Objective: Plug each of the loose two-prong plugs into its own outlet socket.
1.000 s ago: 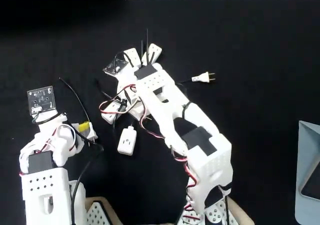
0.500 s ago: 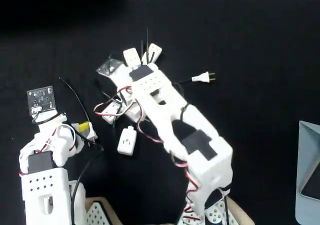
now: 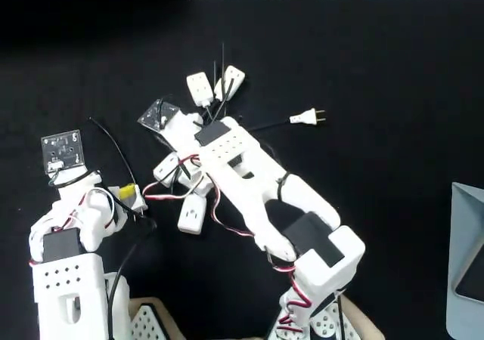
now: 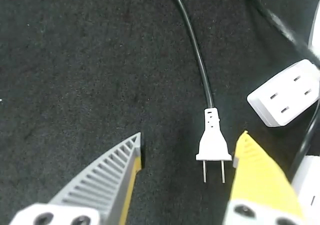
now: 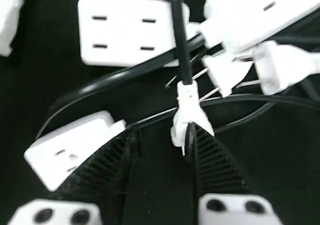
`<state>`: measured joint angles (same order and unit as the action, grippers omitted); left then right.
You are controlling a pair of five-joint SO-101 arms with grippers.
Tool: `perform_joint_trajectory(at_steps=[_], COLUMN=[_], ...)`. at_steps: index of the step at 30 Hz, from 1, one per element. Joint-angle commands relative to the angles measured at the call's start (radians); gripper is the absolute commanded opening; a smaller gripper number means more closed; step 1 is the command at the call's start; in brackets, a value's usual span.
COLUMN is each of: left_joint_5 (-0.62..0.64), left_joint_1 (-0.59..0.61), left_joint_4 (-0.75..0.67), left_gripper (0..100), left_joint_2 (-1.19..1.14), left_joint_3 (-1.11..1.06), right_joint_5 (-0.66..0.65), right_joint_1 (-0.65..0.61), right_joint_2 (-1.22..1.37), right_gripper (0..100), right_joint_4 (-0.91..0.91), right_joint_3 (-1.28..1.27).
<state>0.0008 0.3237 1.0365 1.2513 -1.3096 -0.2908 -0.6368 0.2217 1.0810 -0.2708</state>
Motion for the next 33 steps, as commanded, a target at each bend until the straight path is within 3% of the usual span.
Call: perform_joint_trajectory(at_steps=[1, 11, 17, 33], left_joint_5=[-0.009, -0.009, -0.009, -0.009], left_joint_1=[0.008, 0.008, 0.008, 0.008], left_joint_4=[-0.018, -0.020, -0.020, -0.023], left_gripper=[30, 30, 30, 30], left_joint_2=[0.009, 0.009, 0.009, 0.009], left_joint_3=[0.008, 0.008, 0.008, 0.016], right_joint_5=[0.005, 0.003, 0.003, 0.055], right_joint_1=[0.060, 0.080, 0.083, 0.064], right_joint_2=[0.027, 0.091, 0.090, 0.038], right_gripper=[14.9, 14.2, 1.1, 1.1], right_joint_4=[-0.064, -0.069, -0.118, 0.120], right_joint_3=[0.010, 0.038, 0.039, 0.183])
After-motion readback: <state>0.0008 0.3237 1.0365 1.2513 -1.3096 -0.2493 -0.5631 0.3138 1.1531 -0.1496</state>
